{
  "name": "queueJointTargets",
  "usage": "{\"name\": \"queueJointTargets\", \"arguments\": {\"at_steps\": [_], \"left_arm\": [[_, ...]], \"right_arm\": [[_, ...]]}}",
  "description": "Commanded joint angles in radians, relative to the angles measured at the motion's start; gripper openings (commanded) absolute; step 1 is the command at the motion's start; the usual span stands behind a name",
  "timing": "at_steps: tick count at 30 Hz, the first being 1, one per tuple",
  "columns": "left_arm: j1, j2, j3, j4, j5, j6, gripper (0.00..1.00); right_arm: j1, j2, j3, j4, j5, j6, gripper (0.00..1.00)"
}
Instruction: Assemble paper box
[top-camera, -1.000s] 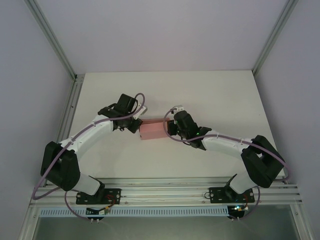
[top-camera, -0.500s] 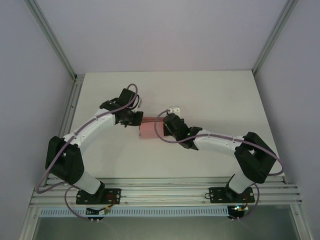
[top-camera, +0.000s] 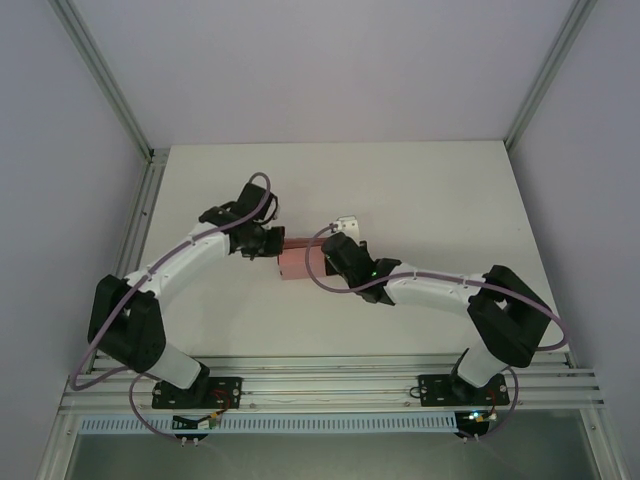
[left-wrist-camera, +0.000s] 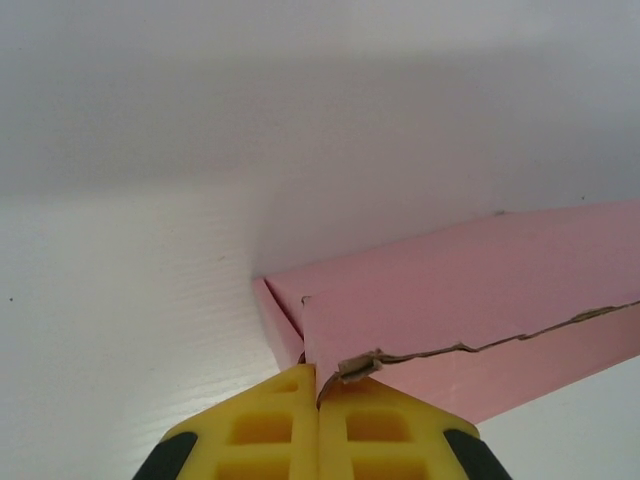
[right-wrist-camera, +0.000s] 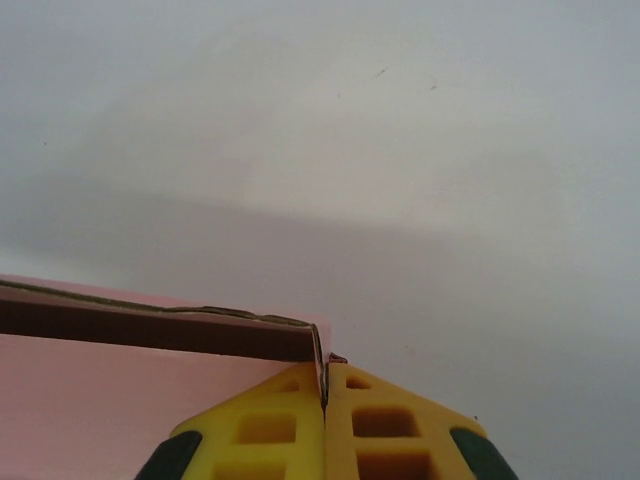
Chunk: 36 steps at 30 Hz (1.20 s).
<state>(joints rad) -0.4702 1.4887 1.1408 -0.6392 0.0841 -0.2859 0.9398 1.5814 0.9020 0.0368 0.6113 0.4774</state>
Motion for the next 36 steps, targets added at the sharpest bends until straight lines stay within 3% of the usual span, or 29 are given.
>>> {"name": "queueJointTargets", "arguments": {"at_steps": [1, 6, 8, 13, 16, 22, 25, 27, 29, 31, 33, 35, 36], "left_arm": [[-0.038, -0.055, -0.127, 0.089, -0.044, -0.048, 0.0], [-0.073, -0.143, -0.291, 0.266, -0.058, -0.137, 0.0], [-0.095, -0.179, -0.334, 0.273, -0.123, -0.169, 0.0], [-0.13, -0.228, -0.405, 0.278, -0.148, -0.207, 0.0], [-0.167, -0.224, -0.472, 0.323, -0.217, -0.209, 0.0], [-0.217, -0.156, -0.556, 0.419, -0.235, -0.202, 0.0], [-0.243, -0.157, -0.582, 0.437, -0.247, -0.212, 0.03], [-0.249, -0.176, -0.571, 0.415, -0.241, -0.212, 0.14], [-0.252, -0.211, -0.547, 0.383, -0.225, -0.216, 0.15], [-0.255, -0.258, -0.508, 0.312, -0.234, -0.228, 0.22], [-0.254, -0.301, -0.465, 0.242, -0.284, -0.264, 0.48], [-0.254, -0.333, -0.424, 0.185, -0.3, -0.296, 0.51], [-0.253, -0.344, -0.4, 0.159, -0.311, -0.32, 0.61]], "right_arm": [[0.013, 0.035, -0.06, -0.134, -0.057, 0.035, 0.0], [0.025, 0.041, -0.068, -0.123, -0.052, 0.059, 0.0], [0.028, 0.041, -0.073, -0.121, -0.05, 0.073, 0.0], [0.041, 0.046, -0.082, -0.11, -0.032, 0.078, 0.0], [0.05, 0.031, -0.133, -0.03, -0.031, 0.059, 0.0], [0.054, 0.007, -0.281, 0.183, -0.055, -0.014, 0.0], [0.056, 0.018, -0.302, 0.21, -0.052, -0.028, 0.0], [0.057, 0.023, -0.299, 0.211, -0.052, -0.028, 0.0], [0.062, 0.025, -0.295, 0.207, -0.045, -0.017, 0.0], [0.064, 0.021, -0.295, 0.204, -0.031, -0.009, 0.0], [0.066, 0.019, -0.292, 0.192, -0.018, -0.004, 0.0], [0.067, 0.028, -0.287, 0.182, -0.012, 0.005, 0.0], [0.068, 0.032, -0.282, 0.174, -0.008, 0.009, 0.0]]}}
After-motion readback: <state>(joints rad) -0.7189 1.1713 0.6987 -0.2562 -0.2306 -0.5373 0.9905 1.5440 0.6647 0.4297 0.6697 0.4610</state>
